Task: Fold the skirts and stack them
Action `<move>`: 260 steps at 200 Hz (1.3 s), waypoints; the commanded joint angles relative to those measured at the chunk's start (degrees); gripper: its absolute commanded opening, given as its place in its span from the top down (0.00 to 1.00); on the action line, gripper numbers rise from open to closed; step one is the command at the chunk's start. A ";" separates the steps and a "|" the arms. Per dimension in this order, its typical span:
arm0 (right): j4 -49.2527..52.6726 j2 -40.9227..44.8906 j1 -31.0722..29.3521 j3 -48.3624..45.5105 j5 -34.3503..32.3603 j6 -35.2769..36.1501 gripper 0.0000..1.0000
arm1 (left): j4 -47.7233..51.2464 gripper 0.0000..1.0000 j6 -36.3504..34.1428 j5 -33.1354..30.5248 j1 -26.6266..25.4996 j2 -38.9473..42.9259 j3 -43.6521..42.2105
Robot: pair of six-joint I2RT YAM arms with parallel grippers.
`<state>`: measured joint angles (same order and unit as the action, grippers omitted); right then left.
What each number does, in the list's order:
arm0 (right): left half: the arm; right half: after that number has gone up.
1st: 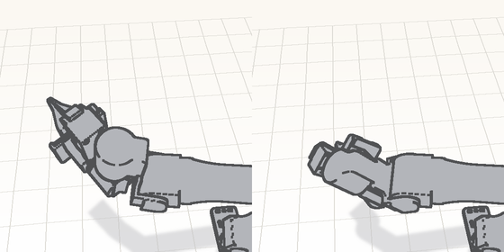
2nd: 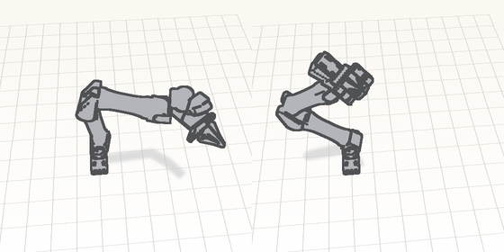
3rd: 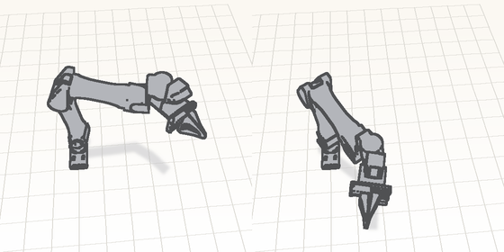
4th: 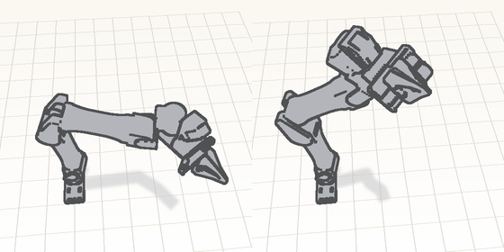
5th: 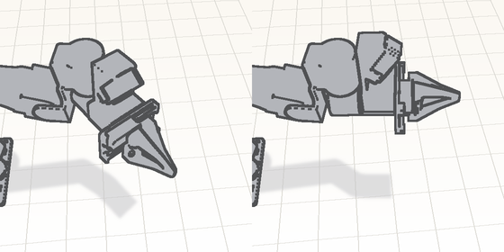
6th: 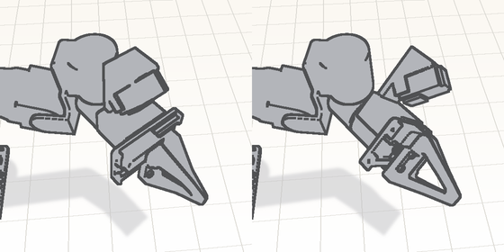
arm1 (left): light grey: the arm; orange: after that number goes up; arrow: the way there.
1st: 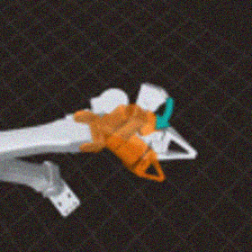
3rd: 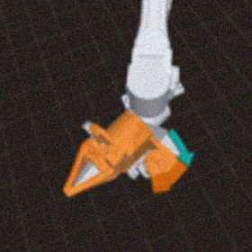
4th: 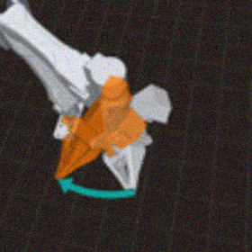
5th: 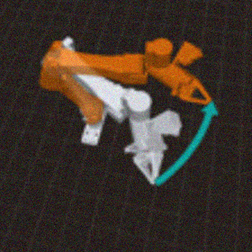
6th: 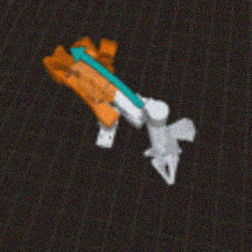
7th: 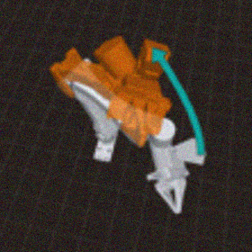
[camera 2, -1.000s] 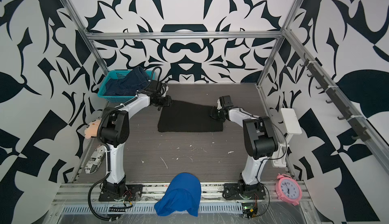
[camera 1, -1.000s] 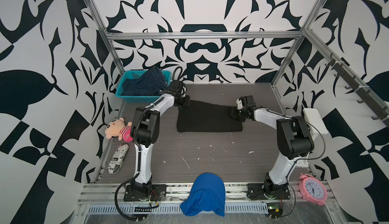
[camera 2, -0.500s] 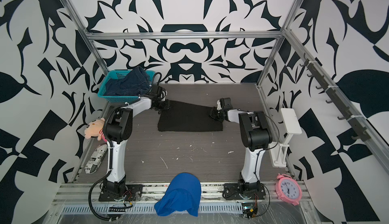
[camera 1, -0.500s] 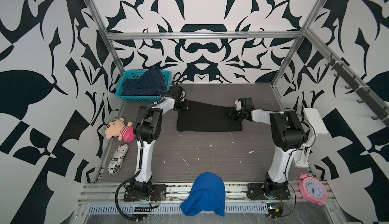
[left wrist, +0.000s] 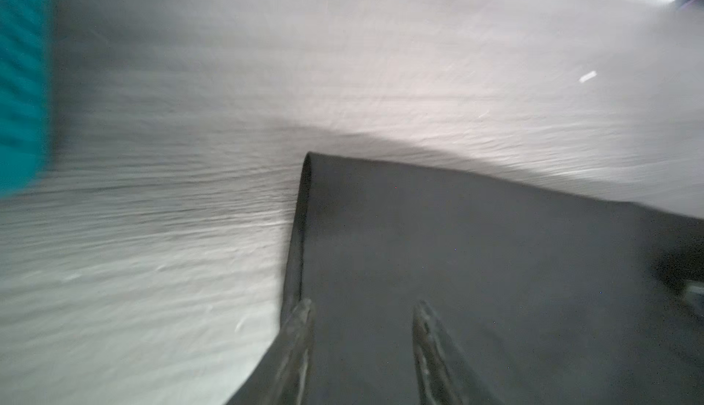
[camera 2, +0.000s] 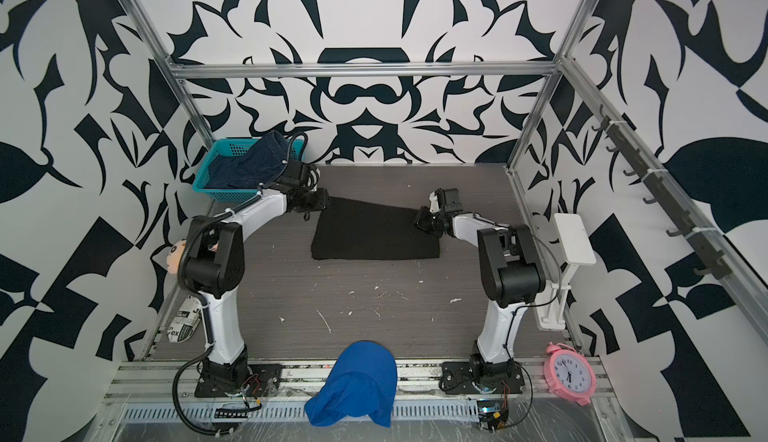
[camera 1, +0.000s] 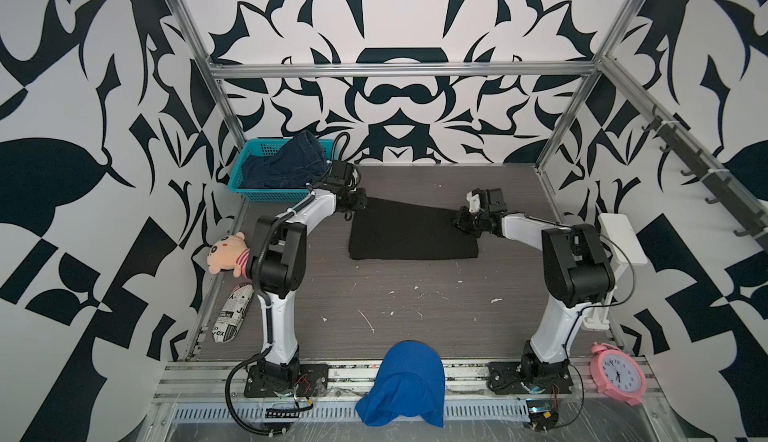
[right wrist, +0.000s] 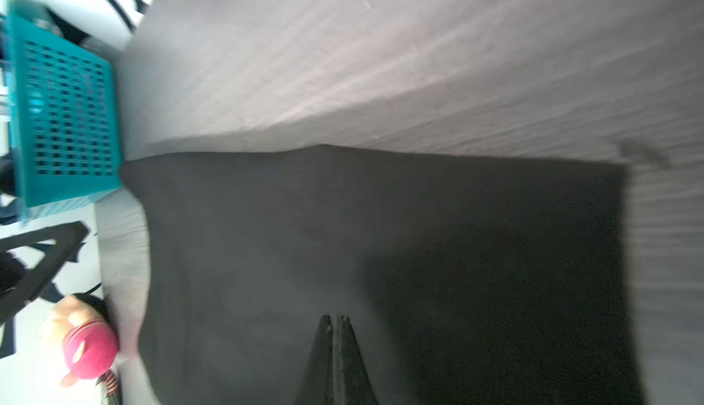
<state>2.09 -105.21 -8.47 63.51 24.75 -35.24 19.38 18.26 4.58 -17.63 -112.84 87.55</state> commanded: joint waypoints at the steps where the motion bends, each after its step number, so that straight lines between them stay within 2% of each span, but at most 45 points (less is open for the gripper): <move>1: 3.72 6.30 0.95 1.89 0.91 1.91 0.98 | -1.21 0.55 2.04 -0.45 -0.62 6.44 -1.93; 20: 3.78 10.11 3.26 -0.49 1.50 1.73 0.90 | -0.60 0.56 2.00 -0.55 -3.55 8.04 -2.00; 42: 2.96 12.80 7.96 -4.78 3.09 0.85 0.71 | -1.11 0.57 2.65 -0.46 -8.99 6.60 -0.92; 57: 2.80 12.56 11.08 -6.76 5.36 0.94 0.59 | -0.89 0.57 2.80 -0.17 -12.77 3.06 2.34; 69: 2.24 11.52 13.31 -7.75 7.93 1.32 0.56 | -0.78 0.58 2.94 0.73 -15.35 -0.39 5.88; 87: -0.23 9.65 15.23 -9.18 13.17 1.12 0.41 | 0.00 0.58 3.18 0.95 -18.23 -5.75 11.11; 113: -3.47 6.19 15.85 -10.46 17.37 0.54 0.33 | 1.07 0.59 3.17 1.97 -20.65 -12.26 17.31; 144: -9.57 2.78 15.85 -12.35 18.55 -1.80 0.31 | 2.61 0.60 2.92 3.28 -22.65 -19.42 23.95; 201: -17.03 -3.66 15.85 -13.74 20.74 -6.46 0.30 | 3.32 0.60 2.66 6.05 -24.40 -27.41 31.46; 234: -25.32 -6.51 15.76 -15.20 23.20 -11.89 0.36 | 3.22 0.60 1.87 6.91 -25.77 -30.51 33.80; 260: -27.64 -8.07 15.66 -15.47 24.14 -13.51 0.40 | 2.67 0.60 2.82 8.38 -26.18 -32.89 35.30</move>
<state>-23.16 -111.31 7.51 49.74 49.08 -45.41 21.10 20.71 10.63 -43.11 -143.06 120.66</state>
